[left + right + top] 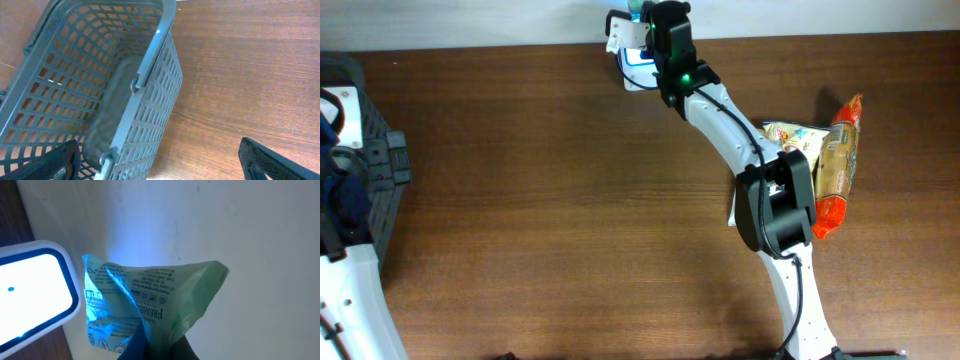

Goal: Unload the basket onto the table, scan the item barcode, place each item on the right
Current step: 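Hold the green wipes pack up to the scanner with the right gripper, then carry the wipes pack to the right edge pile and release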

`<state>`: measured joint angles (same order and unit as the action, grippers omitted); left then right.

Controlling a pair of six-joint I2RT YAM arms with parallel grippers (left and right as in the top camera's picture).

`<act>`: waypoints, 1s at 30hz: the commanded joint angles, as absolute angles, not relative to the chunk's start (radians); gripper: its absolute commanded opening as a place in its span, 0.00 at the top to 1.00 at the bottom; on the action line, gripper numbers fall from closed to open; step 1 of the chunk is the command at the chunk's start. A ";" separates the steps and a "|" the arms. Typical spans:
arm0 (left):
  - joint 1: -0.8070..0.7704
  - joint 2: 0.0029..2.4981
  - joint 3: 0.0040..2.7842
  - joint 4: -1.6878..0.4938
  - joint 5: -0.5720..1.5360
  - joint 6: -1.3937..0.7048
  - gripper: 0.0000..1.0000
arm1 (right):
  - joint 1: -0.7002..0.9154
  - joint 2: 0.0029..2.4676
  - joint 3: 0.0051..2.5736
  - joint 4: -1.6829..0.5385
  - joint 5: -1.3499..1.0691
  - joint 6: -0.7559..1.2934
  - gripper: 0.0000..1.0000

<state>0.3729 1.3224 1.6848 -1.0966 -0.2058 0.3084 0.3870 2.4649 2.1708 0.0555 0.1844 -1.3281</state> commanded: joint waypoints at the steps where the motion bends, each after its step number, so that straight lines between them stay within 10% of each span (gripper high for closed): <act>1: 0.376 1.320 1.690 -1.094 -0.198 0.319 0.01 | 0.386 2.464 2.156 0.068 0.221 -1.328 0.96; 21: 0.376 1.320 1.690 -1.095 -0.199 0.319 0.01 | 0.405 2.306 2.156 -0.045 0.161 -1.188 0.96; 30: 0.376 1.320 1.690 -1.094 -0.199 0.319 0.01 | 0.350 1.816 2.156 -0.965 0.089 -0.348 0.96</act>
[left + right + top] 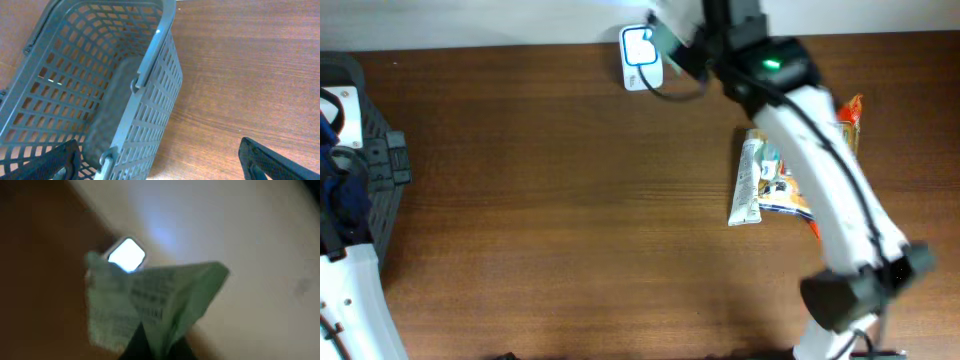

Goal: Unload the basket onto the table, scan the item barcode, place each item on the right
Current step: 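Carry the wipes pack to the right edge pile and release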

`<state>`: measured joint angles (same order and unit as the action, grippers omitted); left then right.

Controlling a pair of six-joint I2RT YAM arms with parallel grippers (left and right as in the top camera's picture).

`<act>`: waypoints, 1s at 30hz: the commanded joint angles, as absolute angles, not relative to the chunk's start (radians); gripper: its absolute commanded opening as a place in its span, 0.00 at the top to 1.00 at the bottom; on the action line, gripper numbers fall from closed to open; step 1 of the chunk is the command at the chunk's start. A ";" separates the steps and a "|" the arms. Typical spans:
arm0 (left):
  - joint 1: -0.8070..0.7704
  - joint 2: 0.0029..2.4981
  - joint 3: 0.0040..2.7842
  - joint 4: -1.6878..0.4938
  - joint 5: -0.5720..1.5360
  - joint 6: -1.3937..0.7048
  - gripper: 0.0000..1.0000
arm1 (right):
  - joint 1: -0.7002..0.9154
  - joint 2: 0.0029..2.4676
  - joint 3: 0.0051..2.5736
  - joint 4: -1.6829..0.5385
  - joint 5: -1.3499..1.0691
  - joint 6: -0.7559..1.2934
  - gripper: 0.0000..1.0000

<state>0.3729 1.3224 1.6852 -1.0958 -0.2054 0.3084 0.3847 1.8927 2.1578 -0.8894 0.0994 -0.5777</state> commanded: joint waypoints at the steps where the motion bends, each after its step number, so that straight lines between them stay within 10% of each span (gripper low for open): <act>1: 0.376 1.320 1.690 -1.095 -0.199 0.319 0.01 | 0.294 1.760 2.156 -1.134 0.089 -0.193 0.96; 14: 0.376 1.320 1.690 -1.095 -0.199 0.319 0.01 | -0.302 2.028 1.850 -1.304 -0.170 0.060 0.94; 18: 0.376 1.320 1.690 -1.095 -0.199 0.319 0.01 | -0.302 2.035 1.850 -1.284 -0.170 0.060 0.43; 30: 0.376 1.320 1.690 -1.095 -0.199 0.319 0.01 | 0.017 1.881 2.489 -1.699 -0.182 -0.175 0.21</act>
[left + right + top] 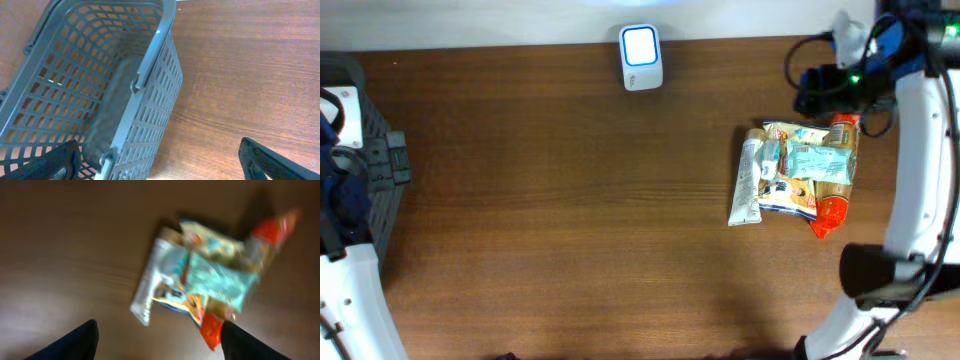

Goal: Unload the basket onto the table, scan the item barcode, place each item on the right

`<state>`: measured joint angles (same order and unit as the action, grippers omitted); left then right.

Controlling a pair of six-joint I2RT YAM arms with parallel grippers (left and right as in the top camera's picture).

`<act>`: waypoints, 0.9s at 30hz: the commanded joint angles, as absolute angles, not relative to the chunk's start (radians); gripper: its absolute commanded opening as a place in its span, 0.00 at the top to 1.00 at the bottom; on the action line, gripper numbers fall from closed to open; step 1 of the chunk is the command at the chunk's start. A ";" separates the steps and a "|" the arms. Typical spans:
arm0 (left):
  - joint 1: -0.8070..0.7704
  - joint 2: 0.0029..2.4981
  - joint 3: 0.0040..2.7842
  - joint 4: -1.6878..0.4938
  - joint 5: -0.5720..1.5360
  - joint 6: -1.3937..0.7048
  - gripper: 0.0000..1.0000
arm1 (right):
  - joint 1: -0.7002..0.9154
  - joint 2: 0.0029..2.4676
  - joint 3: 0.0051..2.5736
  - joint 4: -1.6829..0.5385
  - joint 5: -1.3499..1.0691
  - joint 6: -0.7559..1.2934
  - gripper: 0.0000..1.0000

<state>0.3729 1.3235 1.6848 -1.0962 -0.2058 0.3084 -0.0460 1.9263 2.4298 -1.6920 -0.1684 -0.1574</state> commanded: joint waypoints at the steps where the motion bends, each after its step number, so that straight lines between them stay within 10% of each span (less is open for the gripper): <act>1: 0.376 1.320 1.690 -1.095 -0.199 0.319 0.01 | 0.087 1.843 2.509 -1.699 -0.184 -0.175 0.15; 2: 0.376 1.320 1.690 -1.095 -0.199 0.319 0.01 | 0.132 1.806 2.511 -1.699 -0.184 -0.160 0.01; 21: 0.376 1.320 1.690 -1.095 -0.199 0.319 0.01 | 0.247 1.327 2.456 -1.664 0.135 -0.070 0.01; 27: 0.376 1.320 1.690 -1.095 -0.198 0.319 0.01 | 0.134 0.995 1.726 -1.068 0.234 -0.070 0.01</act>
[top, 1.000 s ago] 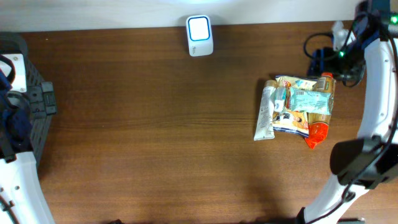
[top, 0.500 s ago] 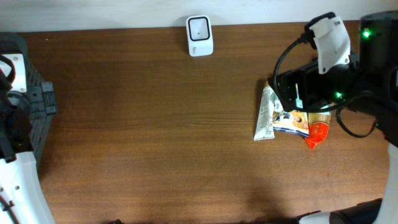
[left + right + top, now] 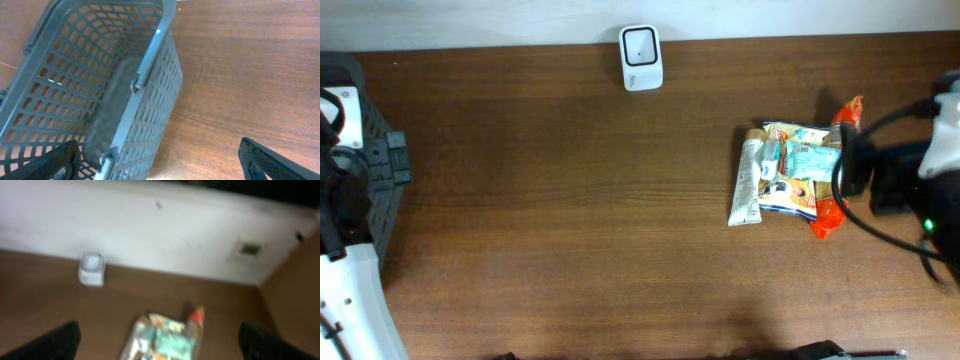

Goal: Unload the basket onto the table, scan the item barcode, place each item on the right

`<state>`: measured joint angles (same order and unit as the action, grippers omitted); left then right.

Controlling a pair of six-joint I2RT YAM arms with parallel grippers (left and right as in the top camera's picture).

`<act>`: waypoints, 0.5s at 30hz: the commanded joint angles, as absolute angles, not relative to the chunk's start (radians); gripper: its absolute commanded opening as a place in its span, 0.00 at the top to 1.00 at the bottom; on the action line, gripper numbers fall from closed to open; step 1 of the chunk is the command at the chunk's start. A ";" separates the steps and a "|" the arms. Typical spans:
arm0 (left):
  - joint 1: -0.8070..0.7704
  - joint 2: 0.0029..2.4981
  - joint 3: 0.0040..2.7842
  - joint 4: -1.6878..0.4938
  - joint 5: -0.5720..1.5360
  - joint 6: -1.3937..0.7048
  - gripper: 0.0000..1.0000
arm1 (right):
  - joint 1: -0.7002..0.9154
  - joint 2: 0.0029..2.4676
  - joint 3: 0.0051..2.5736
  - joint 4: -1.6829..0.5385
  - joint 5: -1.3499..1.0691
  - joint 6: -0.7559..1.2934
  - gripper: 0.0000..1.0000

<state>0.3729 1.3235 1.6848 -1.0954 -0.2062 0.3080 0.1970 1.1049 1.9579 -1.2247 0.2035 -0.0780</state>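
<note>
The white barcode scanner (image 3: 641, 45) stands at the table's back edge and shows blurred in the right wrist view as the scanner (image 3: 92, 269). A pale green packet (image 3: 812, 160) lies on top of a pile of snack packets (image 3: 775, 195). My right gripper (image 3: 160, 347) is open and empty, high above the table near the right edge, with the pile (image 3: 170, 337) below it. At the far left my left gripper (image 3: 159, 165) is open with nothing in it, straddling the wall of the grey basket (image 3: 150, 75).
An orange-red packet (image 3: 840, 125) sticks out of the pile's far side, and a white tube (image 3: 747, 185) lies along its left. A white wall (image 3: 165, 235) runs behind the table. Bare brown tabletop (image 3: 570, 200) spans the middle.
My right arm was reaching over the pile from the back right corner; now it is drawn back at the table's right edge, gripper still open. The scanner's window no longer glows. The left arm is unchanged.
My right gripper held the green packet up against the lit scanner at the back. Then it was off to the right with the packet still in its fingers. Then it was open above the pile, with the packet lying on top. Now the arm is drawn back.
</note>
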 commanded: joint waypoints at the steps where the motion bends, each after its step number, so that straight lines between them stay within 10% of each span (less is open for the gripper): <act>1: 0.376 1.320 1.690 -1.095 -0.198 0.319 0.01 | 0.110 0.934 1.594 -0.954 0.204 -0.070 0.01; 7: 0.376 1.320 1.690 -1.095 -0.199 0.319 0.01 | 0.050 0.469 0.606 -0.178 0.029 -0.070 0.01; 15: 0.376 1.320 1.690 -1.095 -0.199 0.319 0.01 | 0.096 0.029 0.075 0.031 0.022 -0.070 0.01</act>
<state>0.3729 1.3251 1.6855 -1.0973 -0.2062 0.3084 0.0750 0.0753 0.1432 -0.0090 0.0315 -0.0780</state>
